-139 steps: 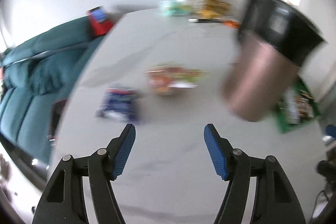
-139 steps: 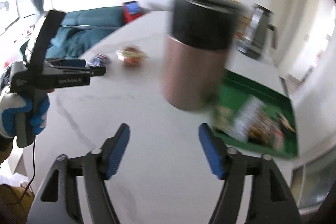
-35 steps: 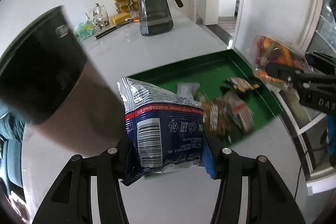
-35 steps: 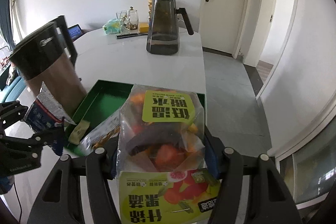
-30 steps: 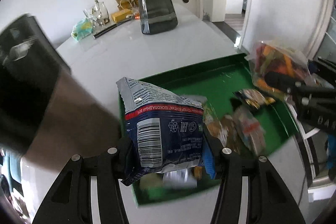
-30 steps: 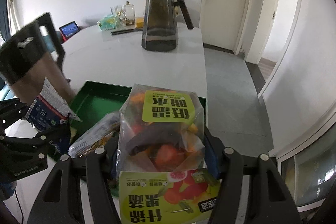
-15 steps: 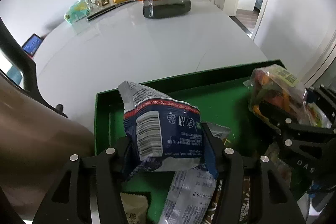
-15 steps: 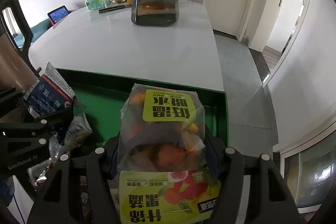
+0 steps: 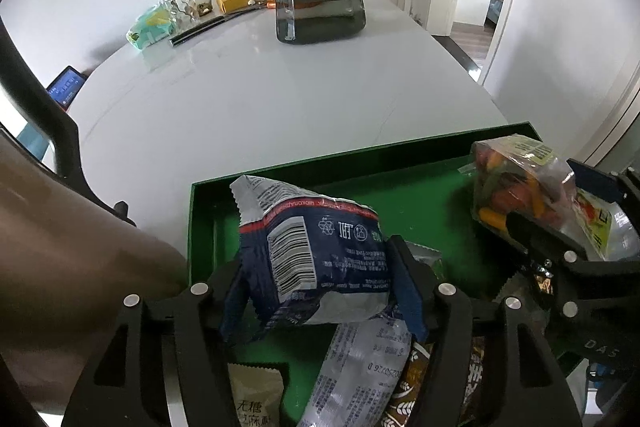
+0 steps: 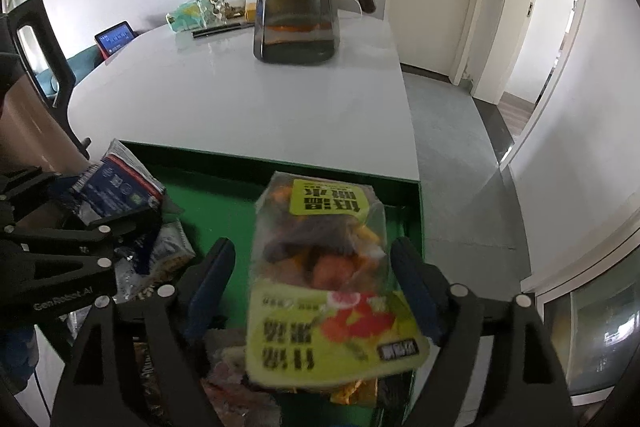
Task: Organize snacks
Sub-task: 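Lower both bags into the tray and open both tools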
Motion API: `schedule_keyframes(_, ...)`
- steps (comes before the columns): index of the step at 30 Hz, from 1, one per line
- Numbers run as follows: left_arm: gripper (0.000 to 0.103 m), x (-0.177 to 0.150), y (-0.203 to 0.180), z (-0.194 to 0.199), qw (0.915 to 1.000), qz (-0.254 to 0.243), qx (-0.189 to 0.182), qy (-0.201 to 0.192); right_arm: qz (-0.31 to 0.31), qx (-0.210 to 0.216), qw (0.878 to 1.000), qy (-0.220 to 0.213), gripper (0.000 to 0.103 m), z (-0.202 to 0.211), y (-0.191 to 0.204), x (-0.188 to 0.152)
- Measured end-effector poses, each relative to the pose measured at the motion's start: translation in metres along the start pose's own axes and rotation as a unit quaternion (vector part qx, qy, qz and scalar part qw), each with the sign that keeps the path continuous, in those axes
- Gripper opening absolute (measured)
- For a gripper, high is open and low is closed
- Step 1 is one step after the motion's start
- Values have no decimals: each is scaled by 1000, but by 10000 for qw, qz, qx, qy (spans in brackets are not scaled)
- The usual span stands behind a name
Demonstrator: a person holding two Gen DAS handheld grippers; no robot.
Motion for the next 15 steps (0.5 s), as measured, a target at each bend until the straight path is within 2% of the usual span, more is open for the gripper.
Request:
schedule_keyframes(8,58,-7,0,21,9999,-37,-45,-124,-27,-48,9998,-176,103,30,2,-1)
schedule_keyframes(15,61,-22,2,64,9990,-120,-235,-347,-69,-125,9992,-368,103,70,10,-5)
Point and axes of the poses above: each gripper's, at about its wrist camera, not at the fingertips, and z roughly against the way its jaws point, y to its left, x to its top, the point moved 7 cm from there along -z, roughly the way its jaws point, and after that the axes turned 15 degrees about z, right-handed, at the moved point
